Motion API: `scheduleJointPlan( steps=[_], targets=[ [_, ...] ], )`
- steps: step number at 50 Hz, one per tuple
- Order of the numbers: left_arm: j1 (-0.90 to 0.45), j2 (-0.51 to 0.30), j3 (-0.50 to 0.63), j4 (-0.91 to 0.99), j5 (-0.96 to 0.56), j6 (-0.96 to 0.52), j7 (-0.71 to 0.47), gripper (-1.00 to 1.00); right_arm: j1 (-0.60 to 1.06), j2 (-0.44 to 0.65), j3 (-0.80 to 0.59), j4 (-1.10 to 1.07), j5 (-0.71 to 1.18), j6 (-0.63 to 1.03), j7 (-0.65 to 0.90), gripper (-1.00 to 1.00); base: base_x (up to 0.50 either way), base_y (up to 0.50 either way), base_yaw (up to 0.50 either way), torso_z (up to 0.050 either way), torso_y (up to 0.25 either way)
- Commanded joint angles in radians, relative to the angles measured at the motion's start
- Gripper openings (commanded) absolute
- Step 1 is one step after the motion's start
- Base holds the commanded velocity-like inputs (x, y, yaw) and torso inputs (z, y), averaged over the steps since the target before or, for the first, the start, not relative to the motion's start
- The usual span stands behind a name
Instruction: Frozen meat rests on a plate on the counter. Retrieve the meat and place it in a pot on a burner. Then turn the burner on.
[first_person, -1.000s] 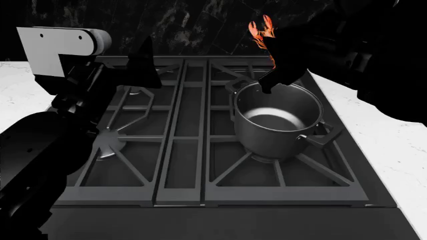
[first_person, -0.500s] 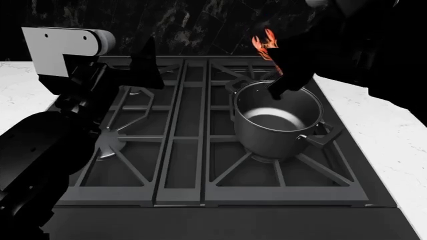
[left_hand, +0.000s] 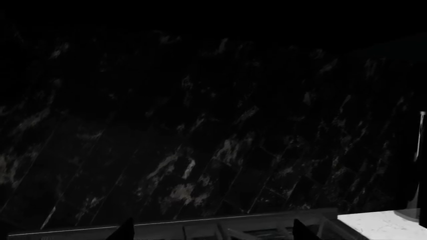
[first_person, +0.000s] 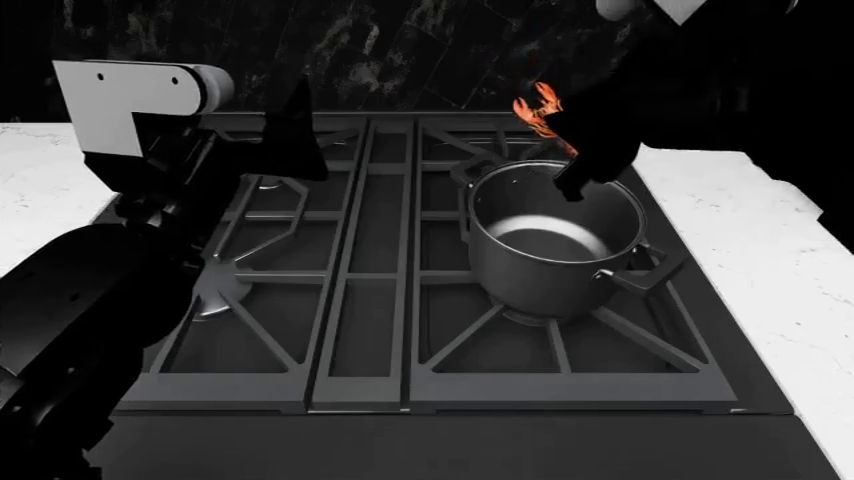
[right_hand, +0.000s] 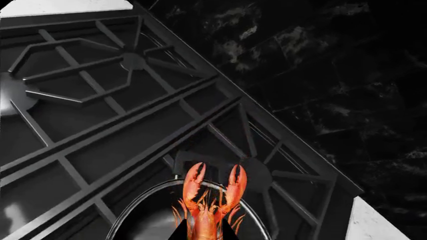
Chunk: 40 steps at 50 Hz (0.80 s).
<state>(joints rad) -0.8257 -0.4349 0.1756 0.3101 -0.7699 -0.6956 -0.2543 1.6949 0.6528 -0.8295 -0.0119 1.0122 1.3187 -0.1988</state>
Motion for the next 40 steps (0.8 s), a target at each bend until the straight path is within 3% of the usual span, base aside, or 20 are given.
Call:
scheduleJointPlan(
  steps=[1, 23, 40],
  targets=[
    [0.002, 0.001, 0.001, -0.014, 0.002, 0.009, 0.002, 1.0, 0.019, -0.001, -0.058, 0.013, -0.031, -0.001, -0.048, -1.0, 0.0, 0.0, 0.0, 0.0, 0.0],
    [0.004, 0.006, 0.003, -0.04, 0.0, 0.019, 0.003, 1.0, 0.065, 0.002, -0.15, 0.0, -0.034, 0.039, -0.134, -1.0, 0.0, 0.0, 0.0, 0.0, 0.0],
    [-0.002, 0.004, 0.003, -0.049, 0.0, 0.023, 0.001, 1.0, 0.082, -0.049, -0.267, 0.157, -0.134, -0.045, -0.247, -1.0, 0.0, 0.0, 0.0, 0.0, 0.0]
  ],
)
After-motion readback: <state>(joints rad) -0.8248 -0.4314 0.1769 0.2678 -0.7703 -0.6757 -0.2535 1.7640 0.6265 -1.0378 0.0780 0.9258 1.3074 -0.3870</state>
